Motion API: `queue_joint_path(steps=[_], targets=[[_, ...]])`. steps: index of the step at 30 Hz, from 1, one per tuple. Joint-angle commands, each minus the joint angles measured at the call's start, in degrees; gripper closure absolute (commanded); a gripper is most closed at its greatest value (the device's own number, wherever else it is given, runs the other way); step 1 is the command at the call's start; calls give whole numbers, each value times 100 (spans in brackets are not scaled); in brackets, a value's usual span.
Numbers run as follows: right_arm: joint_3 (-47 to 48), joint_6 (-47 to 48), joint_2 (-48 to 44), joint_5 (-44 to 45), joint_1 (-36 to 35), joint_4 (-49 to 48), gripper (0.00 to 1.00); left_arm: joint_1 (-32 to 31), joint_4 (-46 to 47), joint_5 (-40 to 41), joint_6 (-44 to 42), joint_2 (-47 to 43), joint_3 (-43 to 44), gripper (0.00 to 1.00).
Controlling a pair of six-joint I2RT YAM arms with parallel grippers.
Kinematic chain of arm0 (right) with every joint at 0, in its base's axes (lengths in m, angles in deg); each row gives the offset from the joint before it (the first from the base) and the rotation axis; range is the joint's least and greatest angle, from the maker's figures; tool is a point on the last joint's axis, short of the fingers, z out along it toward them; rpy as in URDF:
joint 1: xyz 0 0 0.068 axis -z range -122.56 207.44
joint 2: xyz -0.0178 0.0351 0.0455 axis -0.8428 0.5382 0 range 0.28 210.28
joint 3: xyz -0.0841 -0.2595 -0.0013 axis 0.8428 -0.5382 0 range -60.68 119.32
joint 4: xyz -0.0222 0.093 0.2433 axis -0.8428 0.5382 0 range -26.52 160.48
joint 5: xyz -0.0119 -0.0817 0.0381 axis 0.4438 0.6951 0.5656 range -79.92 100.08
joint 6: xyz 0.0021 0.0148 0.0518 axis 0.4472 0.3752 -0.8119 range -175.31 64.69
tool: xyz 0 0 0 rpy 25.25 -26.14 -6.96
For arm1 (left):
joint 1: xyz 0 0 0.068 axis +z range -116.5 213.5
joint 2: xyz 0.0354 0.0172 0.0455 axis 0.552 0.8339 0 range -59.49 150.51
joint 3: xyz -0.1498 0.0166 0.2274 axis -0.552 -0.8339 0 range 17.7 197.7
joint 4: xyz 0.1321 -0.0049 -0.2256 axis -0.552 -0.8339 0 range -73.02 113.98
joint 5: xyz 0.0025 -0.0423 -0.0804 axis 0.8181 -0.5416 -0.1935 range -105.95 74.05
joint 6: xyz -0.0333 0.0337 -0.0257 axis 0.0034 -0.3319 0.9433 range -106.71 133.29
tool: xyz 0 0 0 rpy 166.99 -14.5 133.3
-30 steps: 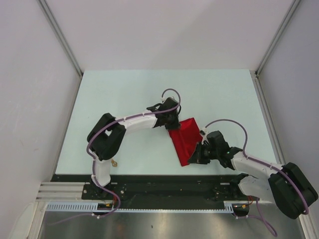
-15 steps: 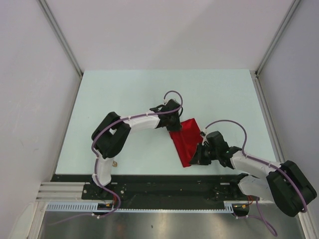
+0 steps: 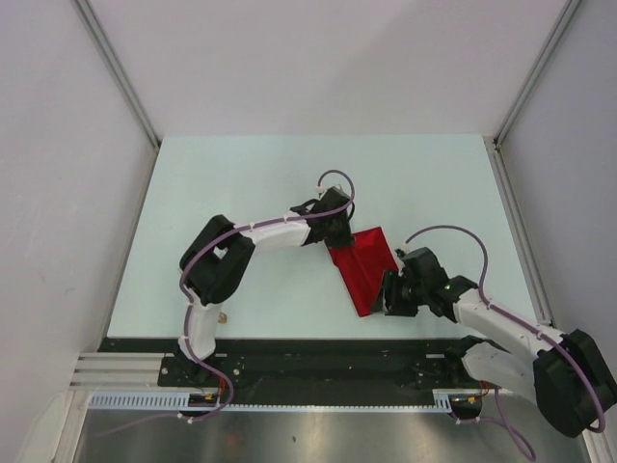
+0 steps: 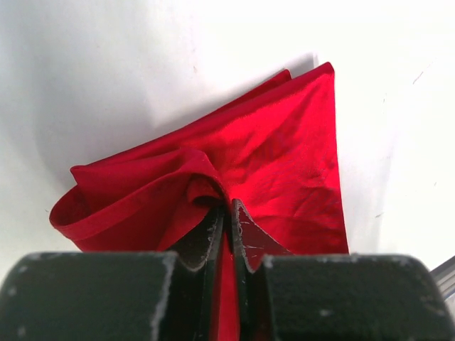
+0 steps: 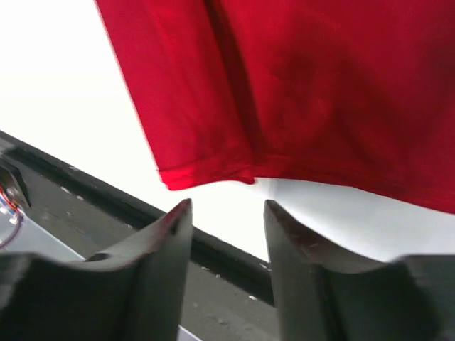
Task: Fold the napkin into a case and place the utensils inside
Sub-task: Fold the lower triangle-folded napkin at the center of the board.
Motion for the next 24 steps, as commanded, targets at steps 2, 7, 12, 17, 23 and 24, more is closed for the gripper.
queue_joint_path(steps=[2,7,12,17,23,24], targets=[[842,339,-89,543,46,521,40,28,253,-48,6,32,237,88],[1397,761,605,868,46,531,36,19,305,-127,-12,93,246,88],[1818,1122,1386,930,46,144,35,11,323,-223,-20,120,254,87],[2056,1394,1888,1167,55,-190,43,-16,297,-276,-64,155,307,84],[2276,1500,2468,1370,116,-445,82,-25,367,-460,-134,111,298,71],[2285,1509,2539,1309,160,-480,83,-25,411,-574,-170,85,298,68]])
